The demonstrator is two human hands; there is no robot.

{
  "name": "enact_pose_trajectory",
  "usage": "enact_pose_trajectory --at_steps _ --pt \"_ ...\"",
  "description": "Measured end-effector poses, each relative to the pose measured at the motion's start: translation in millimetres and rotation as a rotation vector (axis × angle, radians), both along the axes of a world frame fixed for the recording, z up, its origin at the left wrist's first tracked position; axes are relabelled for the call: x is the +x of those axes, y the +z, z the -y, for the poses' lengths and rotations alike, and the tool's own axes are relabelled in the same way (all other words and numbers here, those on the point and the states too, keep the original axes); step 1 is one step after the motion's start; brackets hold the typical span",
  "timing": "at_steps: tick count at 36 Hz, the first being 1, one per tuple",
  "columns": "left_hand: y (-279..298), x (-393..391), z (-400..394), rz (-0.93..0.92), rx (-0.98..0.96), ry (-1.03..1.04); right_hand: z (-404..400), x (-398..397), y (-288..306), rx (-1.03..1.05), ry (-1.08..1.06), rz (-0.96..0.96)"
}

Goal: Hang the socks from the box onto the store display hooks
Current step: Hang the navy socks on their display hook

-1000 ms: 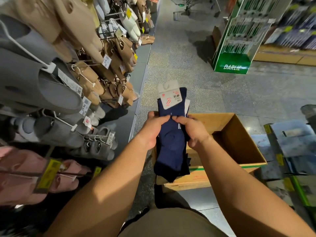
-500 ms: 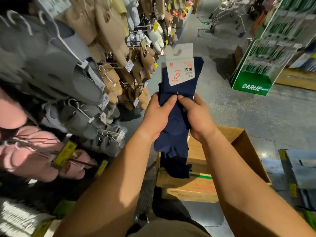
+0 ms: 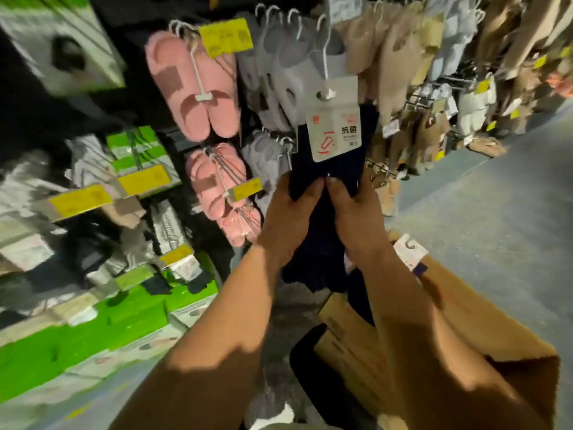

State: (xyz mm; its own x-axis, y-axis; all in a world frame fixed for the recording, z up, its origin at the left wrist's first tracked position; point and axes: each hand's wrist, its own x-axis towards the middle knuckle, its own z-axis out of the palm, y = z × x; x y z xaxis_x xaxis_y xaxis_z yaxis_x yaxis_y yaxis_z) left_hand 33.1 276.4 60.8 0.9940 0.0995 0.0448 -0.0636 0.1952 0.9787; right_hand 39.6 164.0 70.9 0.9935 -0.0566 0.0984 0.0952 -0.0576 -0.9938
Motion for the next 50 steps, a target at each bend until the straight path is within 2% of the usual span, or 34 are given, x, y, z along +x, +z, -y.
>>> enact_pose_trajectory --at_steps 11,15,26,35,41,50 --pt "27.5 -125.8 -150.6 0.084 0.062 0.435 -165.9 -74.5 24.5 -0.026 0.436 0.079" --pt "33.7 -199.7 -212.3 0.047 -0.001 0.547 -243.1 -129.7 36.1 0.046 0.566 0.049" --pt "36.8 -420.6 -368.0 0.07 -0.009 0.792 -418.2 -328.4 34.3 0.131 0.912 0.021" --pt "39.4 -575.3 -482.2 0.089 0.015 0.991 -553.9 -474.5 36.7 0.176 1.086 0.007" --pt "29.7 -646.8 -566.2 0.081 0.01 1.138 -652.1 -543.6 30.7 0.167 1.204 0.006" --pt "30.4 -752.9 -732.4 -0.008 0.094 1.299 -841.1 -646.5 15.3 0.199 1.316 -0.047"
